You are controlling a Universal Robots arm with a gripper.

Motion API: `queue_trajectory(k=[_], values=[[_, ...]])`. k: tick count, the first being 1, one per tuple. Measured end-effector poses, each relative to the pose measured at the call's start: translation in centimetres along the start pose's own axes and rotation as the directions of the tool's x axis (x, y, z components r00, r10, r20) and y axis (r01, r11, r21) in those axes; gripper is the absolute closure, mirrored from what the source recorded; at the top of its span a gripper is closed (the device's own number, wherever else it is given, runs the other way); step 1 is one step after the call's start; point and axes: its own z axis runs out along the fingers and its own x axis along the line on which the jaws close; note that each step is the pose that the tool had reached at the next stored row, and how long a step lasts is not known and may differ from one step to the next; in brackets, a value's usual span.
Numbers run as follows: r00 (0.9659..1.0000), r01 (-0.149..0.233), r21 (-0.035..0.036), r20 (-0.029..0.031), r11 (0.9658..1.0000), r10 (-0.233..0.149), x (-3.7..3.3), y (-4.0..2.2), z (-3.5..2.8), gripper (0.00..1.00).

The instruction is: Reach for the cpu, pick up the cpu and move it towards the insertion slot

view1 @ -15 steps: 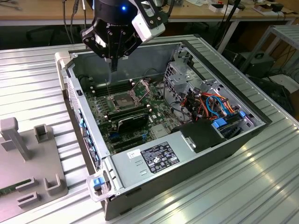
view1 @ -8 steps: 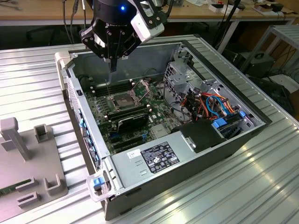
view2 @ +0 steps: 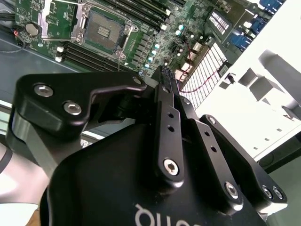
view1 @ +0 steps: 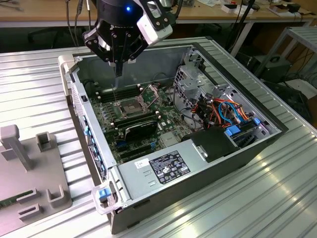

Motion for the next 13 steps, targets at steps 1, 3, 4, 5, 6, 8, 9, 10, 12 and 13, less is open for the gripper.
queue_trajectory(k=[1,3,4,5,6,8,9,10,12,13], values=[[1.0000,0.000,0.0000,0.0000,1.0000,0.000,0.02,0.00,0.00,0.89],[1.0000,0.000,0.0000,0.0000,1.0000,0.000,0.05,0.00,0.00,0.89],[1.0000,0.000,0.0000,0.0000,1.0000,0.000,0.07,-0.01,0.00,0.89],[1.0000,0.000,0.0000,-0.0001,1.0000,0.000,0.09,-0.01,0.00,0.89],[1.0000,0.000,0.0000,0.0000,1.0000,0.000,0.12,-0.01,0.00,0.89],[1.0000,0.000,0.0000,0.0000,1.0000,0.000,0.17,-0.01,0.00,0.89],[1.0000,0.000,0.0000,0.0000,1.0000,0.000,0.22,-0.02,0.00,0.89],[1.0000,0.000,0.0000,0.0000,1.0000,0.000,0.26,-0.02,0.00,0.89],[1.0000,0.000,-0.0001,0.0000,1.0000,0.000,0.33,-0.02,0.00,0.89],[1.0000,0.000,-0.0001,0.0000,1.0000,0.000,0.42,-0.03,0.00,0.89]])
